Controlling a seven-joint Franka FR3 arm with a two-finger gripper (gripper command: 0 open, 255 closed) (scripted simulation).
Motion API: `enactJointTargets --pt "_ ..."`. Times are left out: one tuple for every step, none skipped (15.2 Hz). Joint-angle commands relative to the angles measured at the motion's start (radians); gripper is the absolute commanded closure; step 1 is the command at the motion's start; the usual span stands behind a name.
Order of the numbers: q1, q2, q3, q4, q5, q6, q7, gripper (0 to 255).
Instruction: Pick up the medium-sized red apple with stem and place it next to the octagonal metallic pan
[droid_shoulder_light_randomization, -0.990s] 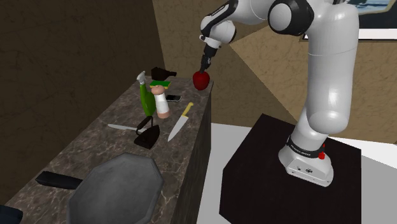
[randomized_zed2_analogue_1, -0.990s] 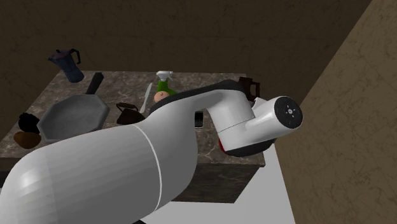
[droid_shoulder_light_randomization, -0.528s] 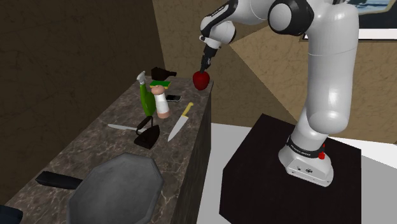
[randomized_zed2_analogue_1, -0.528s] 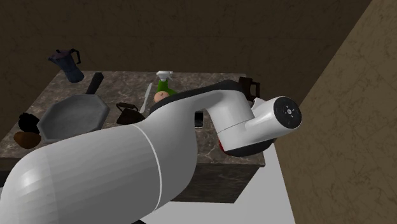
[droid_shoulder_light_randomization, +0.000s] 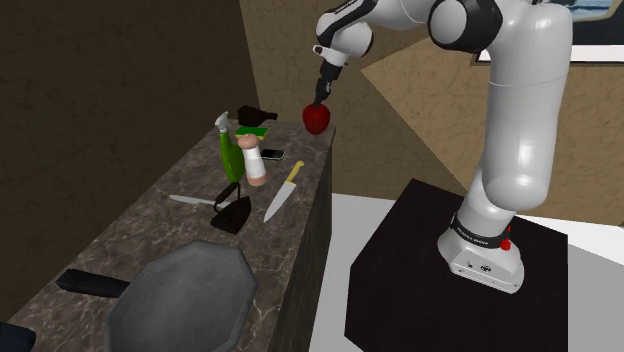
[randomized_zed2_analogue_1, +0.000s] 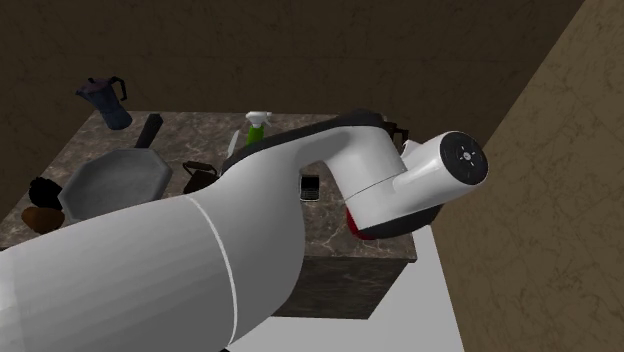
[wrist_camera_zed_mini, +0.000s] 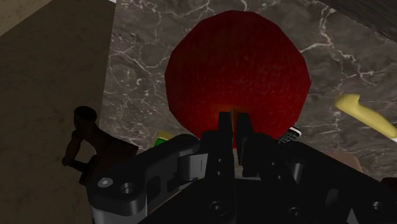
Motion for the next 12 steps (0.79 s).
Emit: enactJointTargets --pt "0.001 -0.008 -0.004 0.016 -0.013 -0.02 0.015 255" --pt "0.002 -0.013 -0.006 0.023 -0.019 -0.03 0.022 255" --pt "0.003 -0.017 -0.007 0.03 -0.025 -0.04 0.029 255" --pt "0.003 -0.022 -0.009 0.038 -0.03 -0.049 0.035 255" --pt "0.004 -0.026 -0.01 0.046 -0.036 -0.059 0.042 255" --pt "0.004 -0.03 -0.012 0.054 -0.041 -0.069 0.049 255" --pt "0.004 -0.033 -0.013 0.062 -0.046 -0.08 0.055 255" --pt "0.005 -0.037 -0.015 0.071 -0.051 -0.09 0.061 255" --pt "0.005 -0.04 -0.016 0.08 -0.056 -0.1 0.068 255" --pt "0.005 -0.043 -0.017 0.089 -0.061 -0.111 0.074 255" --pt "0.005 -0.046 -0.019 0.099 -0.065 -0.122 0.08 255" --pt "0.005 -0.048 -0.02 0.108 -0.069 -0.132 0.086 255"
